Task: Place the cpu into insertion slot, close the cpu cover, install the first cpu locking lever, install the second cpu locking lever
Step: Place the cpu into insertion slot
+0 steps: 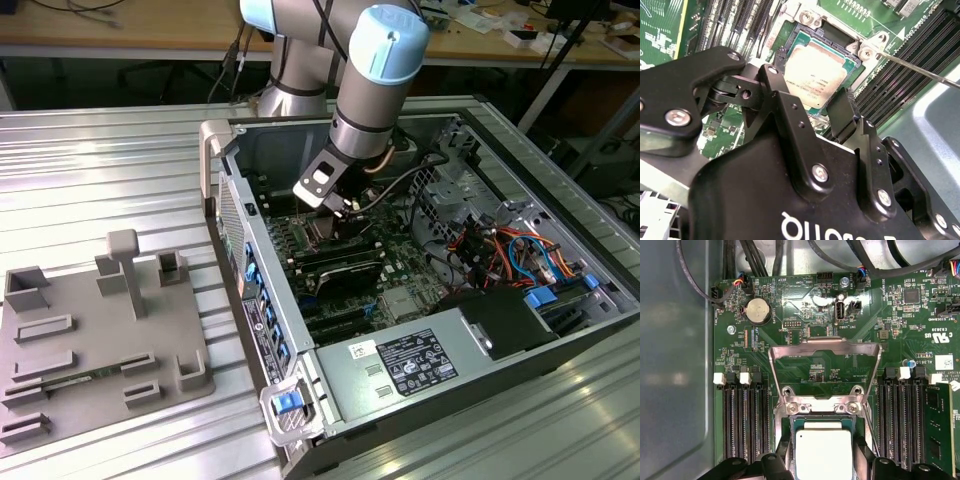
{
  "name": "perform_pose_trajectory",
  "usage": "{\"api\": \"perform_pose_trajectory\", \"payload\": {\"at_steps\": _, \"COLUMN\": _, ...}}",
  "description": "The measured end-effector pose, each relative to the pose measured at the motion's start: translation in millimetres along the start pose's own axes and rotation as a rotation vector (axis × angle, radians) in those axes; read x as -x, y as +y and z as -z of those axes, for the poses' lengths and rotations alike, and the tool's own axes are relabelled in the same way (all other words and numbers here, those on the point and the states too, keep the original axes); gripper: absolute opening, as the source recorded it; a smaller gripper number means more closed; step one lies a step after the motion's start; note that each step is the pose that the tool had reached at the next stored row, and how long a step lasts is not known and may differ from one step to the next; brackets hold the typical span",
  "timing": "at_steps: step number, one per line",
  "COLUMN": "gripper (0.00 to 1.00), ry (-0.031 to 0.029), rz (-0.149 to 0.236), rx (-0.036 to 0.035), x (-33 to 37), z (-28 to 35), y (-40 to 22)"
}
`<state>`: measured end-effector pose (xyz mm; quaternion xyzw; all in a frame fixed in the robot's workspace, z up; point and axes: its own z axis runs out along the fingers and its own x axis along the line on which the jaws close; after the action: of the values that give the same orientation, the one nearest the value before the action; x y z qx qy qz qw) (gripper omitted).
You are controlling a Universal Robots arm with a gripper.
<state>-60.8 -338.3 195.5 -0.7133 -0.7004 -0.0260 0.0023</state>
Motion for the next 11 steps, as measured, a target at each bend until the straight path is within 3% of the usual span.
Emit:
{"api": "perform_pose_trajectory", "payload": {"at_steps": 8, "gripper": 0.59, "ry": -0.0003, "rz": -0.001, "rx": -0.0002, "x": 0.1, "z": -0.3, "y": -0.1}}
{"api": "perform_pose_trajectory", "payload": {"at_steps": 9, "gripper": 0.6, "ry": 0.0018, "rz": -0.001, "rx": 0.0002, "x": -0.2, "z": -0.9, "y": 0.0}}
{"api": "perform_pose_trajectory", "payload": {"at_steps": 11, "gripper": 0.65, "ry": 0.0003, "rz": -0.001, "rx": 0.0004, "x": -0.1, "z": -0.7, "y": 0.0}}
